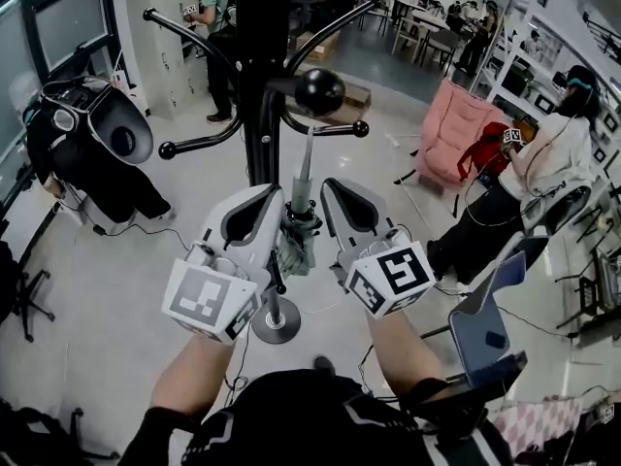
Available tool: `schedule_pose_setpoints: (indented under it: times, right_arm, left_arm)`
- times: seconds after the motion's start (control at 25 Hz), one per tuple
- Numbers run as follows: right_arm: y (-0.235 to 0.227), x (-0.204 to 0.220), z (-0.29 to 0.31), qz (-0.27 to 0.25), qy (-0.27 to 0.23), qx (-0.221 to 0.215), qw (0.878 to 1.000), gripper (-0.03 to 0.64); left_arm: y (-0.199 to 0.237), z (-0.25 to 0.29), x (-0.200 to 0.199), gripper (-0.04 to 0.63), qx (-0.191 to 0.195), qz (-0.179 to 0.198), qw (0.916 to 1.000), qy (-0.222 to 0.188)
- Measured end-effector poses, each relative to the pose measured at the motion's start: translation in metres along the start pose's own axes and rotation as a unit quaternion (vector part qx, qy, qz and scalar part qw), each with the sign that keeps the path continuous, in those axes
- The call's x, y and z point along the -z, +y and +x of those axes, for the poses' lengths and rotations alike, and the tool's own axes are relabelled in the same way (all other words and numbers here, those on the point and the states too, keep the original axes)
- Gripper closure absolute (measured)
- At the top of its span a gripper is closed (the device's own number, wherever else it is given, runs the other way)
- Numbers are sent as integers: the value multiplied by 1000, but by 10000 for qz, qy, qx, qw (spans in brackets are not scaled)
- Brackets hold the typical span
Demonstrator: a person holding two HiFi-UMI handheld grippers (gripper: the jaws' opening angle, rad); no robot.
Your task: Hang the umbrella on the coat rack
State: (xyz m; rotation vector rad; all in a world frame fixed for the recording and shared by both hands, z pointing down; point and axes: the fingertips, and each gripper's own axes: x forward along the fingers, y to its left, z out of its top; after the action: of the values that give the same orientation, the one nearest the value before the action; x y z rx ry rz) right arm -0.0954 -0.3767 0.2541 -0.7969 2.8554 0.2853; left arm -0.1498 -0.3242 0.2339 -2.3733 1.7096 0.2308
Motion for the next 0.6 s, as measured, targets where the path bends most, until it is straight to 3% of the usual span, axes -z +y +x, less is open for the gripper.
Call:
schedule_pose_setpoints:
  times: [0.32, 0.6]
  right_arm:
    - [23, -2, -48, -69, 184, 242, 9995, 606]
    - [50, 15, -63, 29, 316, 416, 9986, 606]
  left_arm:
    - [-25, -36, 3, 584, 332, -100, 9994, -15]
    - [-18, -67, 25, 584, 340, -259, 9991, 40]
